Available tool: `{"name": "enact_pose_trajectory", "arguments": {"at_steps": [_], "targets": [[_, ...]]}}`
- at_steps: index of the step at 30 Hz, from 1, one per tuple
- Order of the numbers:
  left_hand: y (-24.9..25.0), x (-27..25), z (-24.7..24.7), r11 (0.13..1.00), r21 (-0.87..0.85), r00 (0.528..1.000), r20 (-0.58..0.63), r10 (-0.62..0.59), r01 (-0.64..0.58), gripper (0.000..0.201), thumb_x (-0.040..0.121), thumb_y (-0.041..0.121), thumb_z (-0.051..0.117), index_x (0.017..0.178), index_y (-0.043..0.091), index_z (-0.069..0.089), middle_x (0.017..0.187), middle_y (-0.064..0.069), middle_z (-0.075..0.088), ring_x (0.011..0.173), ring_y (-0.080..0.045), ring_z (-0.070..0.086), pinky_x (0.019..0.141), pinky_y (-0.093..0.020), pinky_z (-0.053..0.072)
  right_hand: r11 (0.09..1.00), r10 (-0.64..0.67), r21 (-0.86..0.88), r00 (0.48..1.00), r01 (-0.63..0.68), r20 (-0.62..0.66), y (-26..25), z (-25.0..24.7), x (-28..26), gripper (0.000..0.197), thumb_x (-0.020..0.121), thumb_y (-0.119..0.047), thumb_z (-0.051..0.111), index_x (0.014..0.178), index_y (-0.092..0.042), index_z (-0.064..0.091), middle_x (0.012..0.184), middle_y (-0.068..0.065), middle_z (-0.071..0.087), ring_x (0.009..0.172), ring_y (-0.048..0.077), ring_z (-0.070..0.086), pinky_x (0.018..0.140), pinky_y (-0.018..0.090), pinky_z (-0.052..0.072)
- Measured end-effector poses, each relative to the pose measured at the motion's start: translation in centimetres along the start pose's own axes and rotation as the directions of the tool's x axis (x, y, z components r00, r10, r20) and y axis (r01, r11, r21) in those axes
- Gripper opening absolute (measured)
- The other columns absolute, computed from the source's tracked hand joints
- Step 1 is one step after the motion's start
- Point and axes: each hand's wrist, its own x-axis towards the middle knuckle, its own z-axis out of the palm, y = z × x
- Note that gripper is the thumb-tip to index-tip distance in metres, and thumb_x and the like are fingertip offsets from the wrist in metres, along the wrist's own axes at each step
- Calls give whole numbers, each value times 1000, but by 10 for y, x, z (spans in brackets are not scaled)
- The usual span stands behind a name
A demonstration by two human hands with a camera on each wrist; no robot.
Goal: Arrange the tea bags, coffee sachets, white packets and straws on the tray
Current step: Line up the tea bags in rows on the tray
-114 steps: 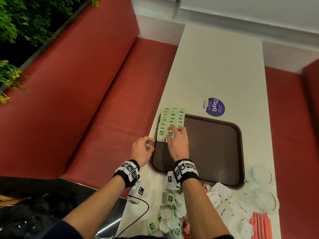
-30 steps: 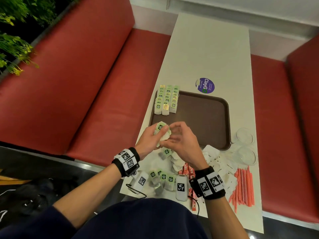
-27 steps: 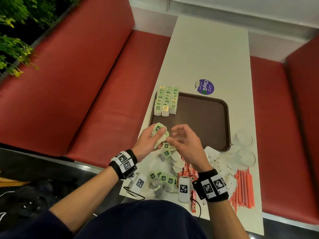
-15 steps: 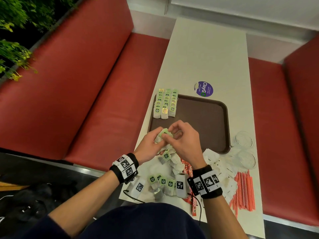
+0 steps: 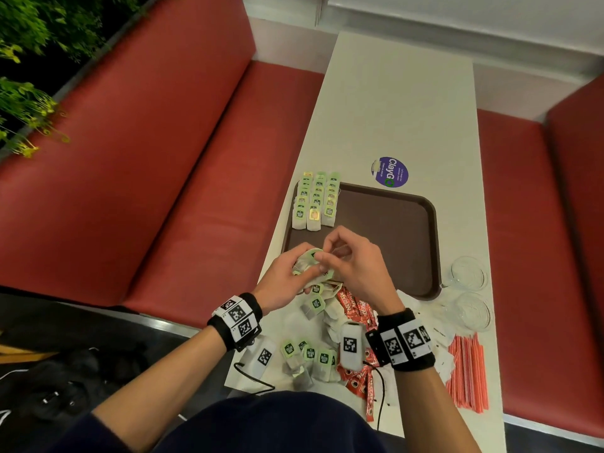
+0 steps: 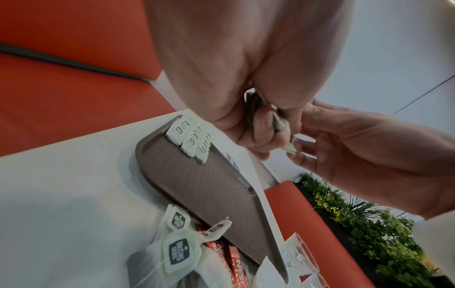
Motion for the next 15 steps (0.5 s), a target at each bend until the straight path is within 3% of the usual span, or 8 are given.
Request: {"name": "enact_pose_trajectory", "arguments": {"at_steps": [3, 6, 10, 15], "targets": [[6, 6, -1, 994, -106, 999, 2, -38, 38, 18, 106, 22, 69, 119, 10, 64, 81, 1, 62, 62, -12, 55, 56, -21, 47, 1000, 15, 16, 1000, -15, 13, 2, -10, 7, 19, 98, -25, 81, 93, -22, 63, 87, -5, 78, 85, 11, 75, 81, 29, 60], [6, 11, -3, 978, -188, 996, 17, -90, 91, 24, 107, 24, 67, 124, 8, 63, 90, -3, 63, 61, -10, 54, 57, -20, 47, 999, 43, 33, 999, -43, 8, 5, -16, 10, 20, 101, -27, 78, 97, -19, 60, 85, -3, 80, 80, 15, 76, 82, 33, 61], [7, 15, 0, 964, -238, 993, 15, -118, 118, 26, 109, 26, 63, 128, 8, 63, 94, -4, 67, 59, -12, 54, 57, -18, 48, 995, 59, 81, 996, -53, -72, 7, -17, 9, 19, 101, -25, 78, 98, -19, 61, 89, -2, 79, 81, 11, 76, 74, 26, 61], [6, 22, 3, 951, -282, 988, -57, -145, 123, 16, 109, 21, 64, 115, 7, 67, 97, -12, 69, 67, -10, 62, 58, -22, 52, 996, 41, 80, 997, -36, -59, 9, -10, 6, 18, 102, -25, 77, 96, -22, 60, 92, -4, 75, 87, 11, 73, 76, 27, 60]]}}
